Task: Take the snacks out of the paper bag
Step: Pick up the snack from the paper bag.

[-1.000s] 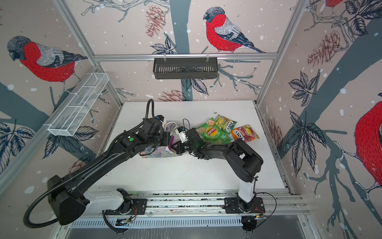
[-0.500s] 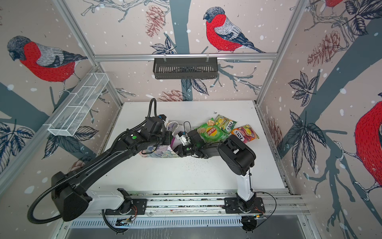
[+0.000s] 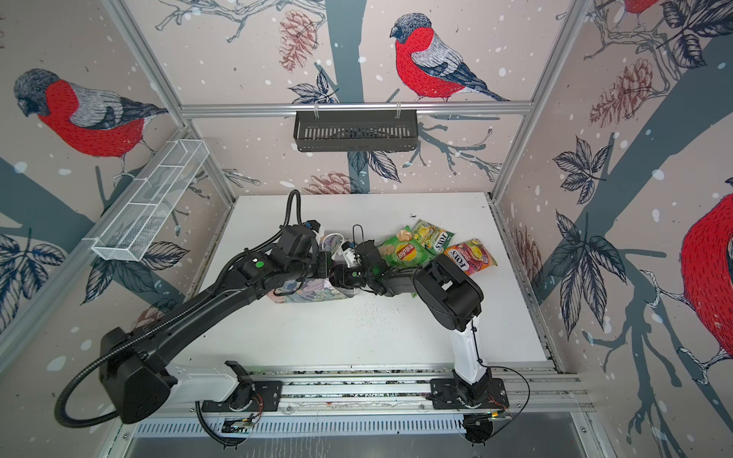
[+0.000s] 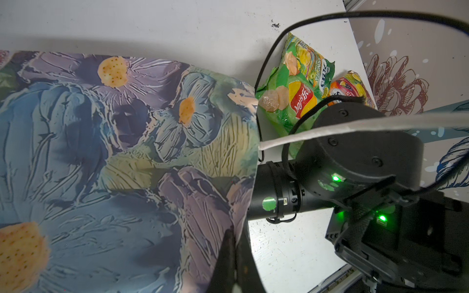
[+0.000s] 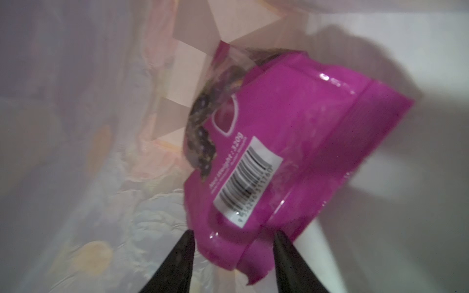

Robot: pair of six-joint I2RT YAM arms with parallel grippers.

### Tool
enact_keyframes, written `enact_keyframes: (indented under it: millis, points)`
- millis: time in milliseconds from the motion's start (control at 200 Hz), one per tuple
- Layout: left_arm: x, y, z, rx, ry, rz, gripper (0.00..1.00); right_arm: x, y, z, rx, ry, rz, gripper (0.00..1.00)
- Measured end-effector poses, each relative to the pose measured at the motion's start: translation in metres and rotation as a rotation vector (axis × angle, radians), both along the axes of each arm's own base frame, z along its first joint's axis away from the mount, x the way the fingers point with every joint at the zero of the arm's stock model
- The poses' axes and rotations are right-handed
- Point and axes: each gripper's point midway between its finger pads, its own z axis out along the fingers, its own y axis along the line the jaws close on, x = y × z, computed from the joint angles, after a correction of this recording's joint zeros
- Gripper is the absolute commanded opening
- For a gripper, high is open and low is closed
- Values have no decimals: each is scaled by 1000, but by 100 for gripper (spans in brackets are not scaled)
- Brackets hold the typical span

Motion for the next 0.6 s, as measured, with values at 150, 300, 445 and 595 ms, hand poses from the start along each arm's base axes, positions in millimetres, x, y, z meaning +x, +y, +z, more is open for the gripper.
enact_keyframes:
  millis: [150, 300, 445, 595]
  points:
    - [0, -4, -3, -3, 7, -9, 0, 4, -6, -22, -80, 12, -28, 54]
    - [-1, -7, -8, -1, 24, -22, 0, 6, -3, -32, -87, 25, -28, 55]
    - [-2, -10, -11, 5, 31, -28, 0, 10, 3, -28, -66, 20, -26, 55]
    - [-1, -12, -13, 6, 33, -32, 0, 12, 13, -24, -47, 23, -21, 55]
